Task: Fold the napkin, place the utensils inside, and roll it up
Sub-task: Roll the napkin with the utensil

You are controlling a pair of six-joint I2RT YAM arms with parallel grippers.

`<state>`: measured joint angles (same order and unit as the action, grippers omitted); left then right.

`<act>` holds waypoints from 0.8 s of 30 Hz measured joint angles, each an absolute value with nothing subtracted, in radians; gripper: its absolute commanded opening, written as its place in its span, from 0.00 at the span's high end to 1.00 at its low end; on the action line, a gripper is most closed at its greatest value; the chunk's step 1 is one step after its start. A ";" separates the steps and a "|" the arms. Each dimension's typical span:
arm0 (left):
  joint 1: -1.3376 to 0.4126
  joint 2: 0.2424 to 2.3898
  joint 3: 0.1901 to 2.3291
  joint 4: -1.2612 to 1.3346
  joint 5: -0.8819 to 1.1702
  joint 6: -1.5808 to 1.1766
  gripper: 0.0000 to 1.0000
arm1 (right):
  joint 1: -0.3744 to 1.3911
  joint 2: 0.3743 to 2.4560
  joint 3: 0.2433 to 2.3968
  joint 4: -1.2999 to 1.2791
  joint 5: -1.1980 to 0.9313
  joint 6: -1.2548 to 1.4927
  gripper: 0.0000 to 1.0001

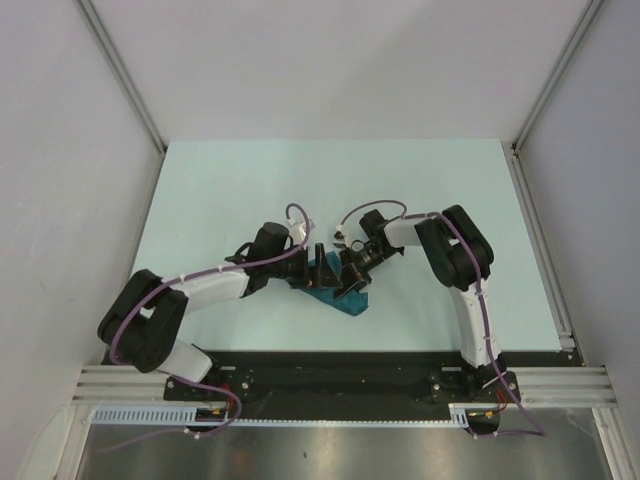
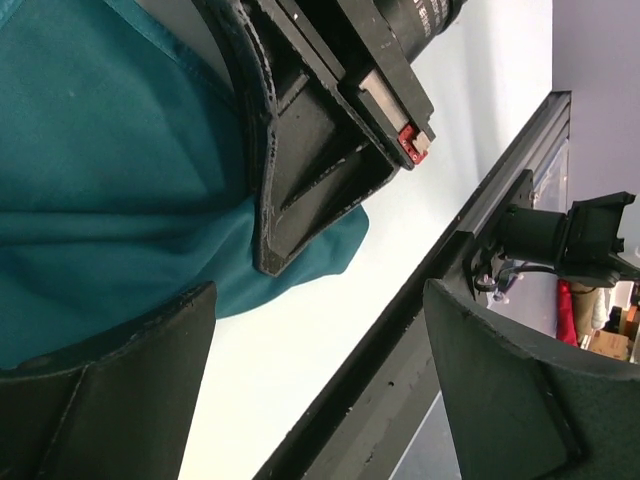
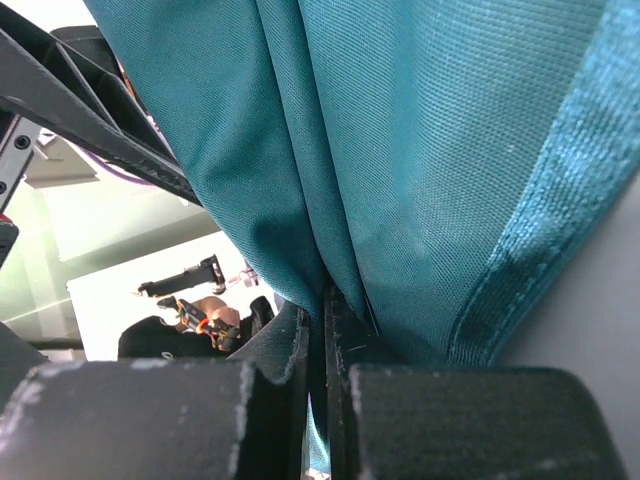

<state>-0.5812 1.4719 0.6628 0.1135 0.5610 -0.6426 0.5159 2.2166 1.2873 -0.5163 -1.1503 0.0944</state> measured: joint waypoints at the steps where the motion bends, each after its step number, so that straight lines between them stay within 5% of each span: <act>1: -0.583 1.467 0.661 0.108 0.558 -0.648 0.11 | 0.516 2.217 1.287 -0.516 -1.150 0.097 1.00; 24: -0.596 1.548 0.649 0.248 0.474 -0.636 0.11 | 0.527 2.217 1.287 -0.512 -1.140 0.130 0.97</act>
<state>-0.5957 1.5478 0.6487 0.2478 0.4740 -0.6365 0.5266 2.2166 1.2873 -0.5117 -1.1397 0.1303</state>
